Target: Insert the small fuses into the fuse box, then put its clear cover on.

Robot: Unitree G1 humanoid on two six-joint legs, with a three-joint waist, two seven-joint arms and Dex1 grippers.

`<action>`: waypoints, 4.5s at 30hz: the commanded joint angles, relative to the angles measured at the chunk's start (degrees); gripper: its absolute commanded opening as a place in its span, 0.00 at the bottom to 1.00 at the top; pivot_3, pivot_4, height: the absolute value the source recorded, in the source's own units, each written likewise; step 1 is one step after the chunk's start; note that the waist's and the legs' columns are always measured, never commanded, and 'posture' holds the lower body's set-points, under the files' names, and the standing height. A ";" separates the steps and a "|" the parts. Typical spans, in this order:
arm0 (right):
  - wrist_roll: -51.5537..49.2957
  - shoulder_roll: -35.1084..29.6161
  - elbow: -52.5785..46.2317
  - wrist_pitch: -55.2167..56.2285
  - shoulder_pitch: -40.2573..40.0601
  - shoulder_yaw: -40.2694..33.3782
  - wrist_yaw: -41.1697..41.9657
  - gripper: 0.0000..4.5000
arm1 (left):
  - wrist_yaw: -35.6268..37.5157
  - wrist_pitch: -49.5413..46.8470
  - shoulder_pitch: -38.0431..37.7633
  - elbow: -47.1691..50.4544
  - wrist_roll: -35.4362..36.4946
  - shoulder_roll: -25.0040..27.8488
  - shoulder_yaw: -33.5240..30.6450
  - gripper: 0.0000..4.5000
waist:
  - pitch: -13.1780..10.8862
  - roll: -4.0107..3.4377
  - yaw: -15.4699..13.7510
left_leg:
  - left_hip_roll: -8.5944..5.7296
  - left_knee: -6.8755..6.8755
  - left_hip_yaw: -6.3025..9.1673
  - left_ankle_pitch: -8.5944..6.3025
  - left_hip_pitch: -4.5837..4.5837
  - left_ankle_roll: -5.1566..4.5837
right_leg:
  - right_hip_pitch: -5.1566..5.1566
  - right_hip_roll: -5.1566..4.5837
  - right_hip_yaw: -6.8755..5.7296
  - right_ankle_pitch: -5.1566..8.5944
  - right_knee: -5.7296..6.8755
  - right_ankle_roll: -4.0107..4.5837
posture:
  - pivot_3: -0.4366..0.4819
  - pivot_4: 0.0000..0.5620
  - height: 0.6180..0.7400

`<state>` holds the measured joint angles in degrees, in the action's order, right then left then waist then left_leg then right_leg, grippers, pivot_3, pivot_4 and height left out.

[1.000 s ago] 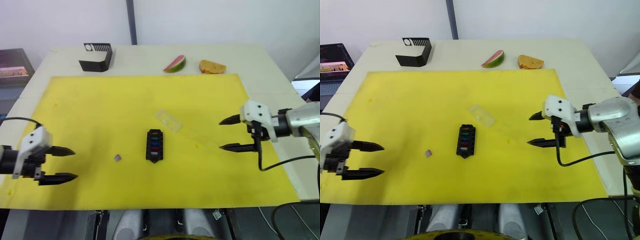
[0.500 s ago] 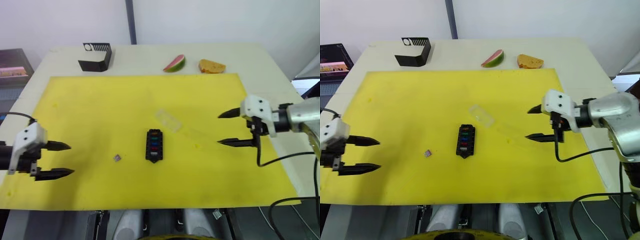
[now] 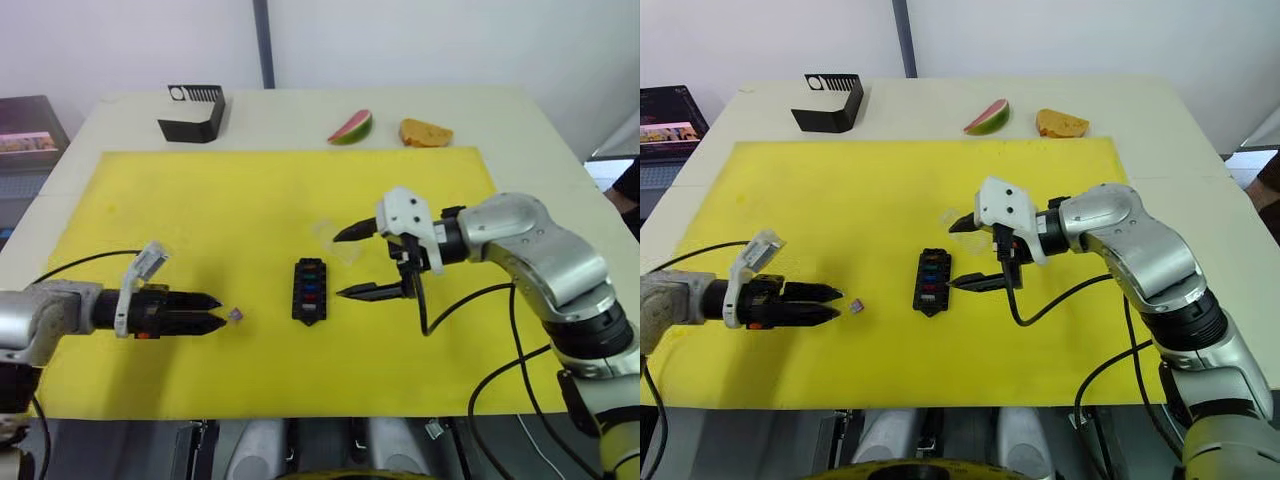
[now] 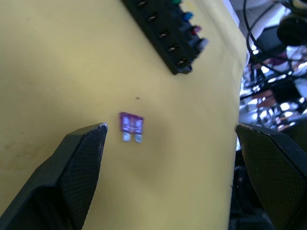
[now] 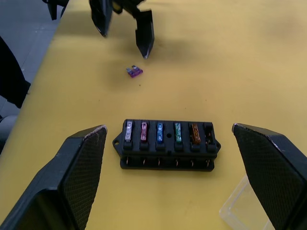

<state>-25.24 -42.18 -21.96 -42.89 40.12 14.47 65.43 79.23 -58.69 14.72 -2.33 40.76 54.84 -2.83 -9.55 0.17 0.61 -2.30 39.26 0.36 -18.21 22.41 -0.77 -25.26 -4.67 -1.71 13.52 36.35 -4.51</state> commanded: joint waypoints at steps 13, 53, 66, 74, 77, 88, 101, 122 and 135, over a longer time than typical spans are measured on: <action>-1.93 0.06 -5.65 -3.82 -0.80 -0.87 -3.87 0.98 | 2.25 -4.23 -0.14 0.28 1.07 -2.14 6.99 1.00 | 0.03 -0.01 -0.03 | 0.00 0.00 0.00 0.07 -0.02 0.12 | 0.01 -0.03 0.01 0.00 0.00 0.00 | 0.48 0.27 1.00; 1.42 -0.51 -5.04 -2.68 -0.49 2.34 -4.49 1.00 | -0.20 -1.38 -0.78 -8.72 -1.99 -3.74 4.40 0.01 | 0.06 -0.01 0.16 | 0.00 -0.02 -0.01 0.04 -0.06 0.07 | -0.01 -0.03 0.02 0.01 0.04 0.01 | 0.48 0.27 1.00; 1.48 -0.56 -5.45 -2.67 -0.82 2.46 -4.66 1.00 | -2.53 -2.41 -0.38 -10.56 -0.76 -5.38 1.80 0.39 | 0.08 -0.05 -0.04 | 0.00 -0.02 -0.01 0.03 -0.08 0.06 | 0.01 -0.04 0.02 0.01 0.05 0.01 | 0.48 0.27 1.00; 1.97 -0.76 -5.44 -2.31 -0.88 2.69 -4.41 1.00 | -4.92 -4.53 1.94 -12.25 0.30 -8.08 0.19 0.39 | 0.10 -0.06 -0.39 | 0.00 -0.01 0.02 -0.02 -0.10 -0.04 | 0.02 -0.04 0.01 0.01 0.15 0.01 | 0.48 0.27 1.00; 2.11 -0.85 -5.53 -2.25 -0.90 2.76 -4.29 1.00 | -5.25 -4.77 2.01 -11.76 0.49 -8.75 0.16 0.39 | 0.11 -0.06 -0.80 | -0.01 0.00 0.02 -0.01 -0.13 -0.04 | 0.04 -0.05 0.01 0.00 0.16 0.01 | 0.48 0.27 1.00; 2.50 -0.83 -6.02 -2.15 -1.16 3.18 -4.17 1.00 | -6.19 -3.64 1.64 -12.12 -0.19 -9.57 -0.46 0.01 | 0.12 -0.07 -1.21 | -0.01 0.01 0.02 -0.01 -0.13 -0.02 | 0.04 -0.05 0.01 0.00 0.16 0.02 | 0.48 0.27 1.00; 2.66 -0.52 -5.92 -2.02 -1.09 3.37 -4.25 1.00 | -6.03 -2.54 1.18 -11.08 -0.51 -8.83 -0.37 0.01 | 0.13 -0.09 -1.17 | -0.01 0.00 0.02 0.00 -0.17 -0.01 | 0.04 -0.05 0.02 0.01 0.23 0.02 | 0.48 0.27 1.00; -22.75 9.66 4.02 -33.74 13.42 -11.67 -9.64 1.00 | -17.15 -4.83 13.14 19.73 19.11 -10.84 -11.65 0.01 | 0.04 0.07 -0.42 | -0.01 -0.03 0.05 0.16 -0.04 0.27 | -0.01 -0.07 0.01 0.00 0.03 0.02 | 0.48 0.27 1.00; -27.89 16.02 7.17 -39.46 15.65 -12.58 -16.63 0.60 | -16.88 -1.73 12.97 20.78 18.47 -10.40 -9.09 0.00 | 0.04 0.07 0.13 | -0.01 -0.03 0.04 0.16 -0.03 0.28 | -0.02 -0.03 0.01 0.00 0.03 0.01 | 0.48 0.27 1.00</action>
<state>-51.62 -26.87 -14.28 -82.26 53.89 3.57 49.45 62.08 -61.62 27.41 16.96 58.24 43.94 -11.81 -9.51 0.24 0.74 -2.31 39.23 0.40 -18.05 22.38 -0.49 -25.28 -4.70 -1.70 13.52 36.38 -4.50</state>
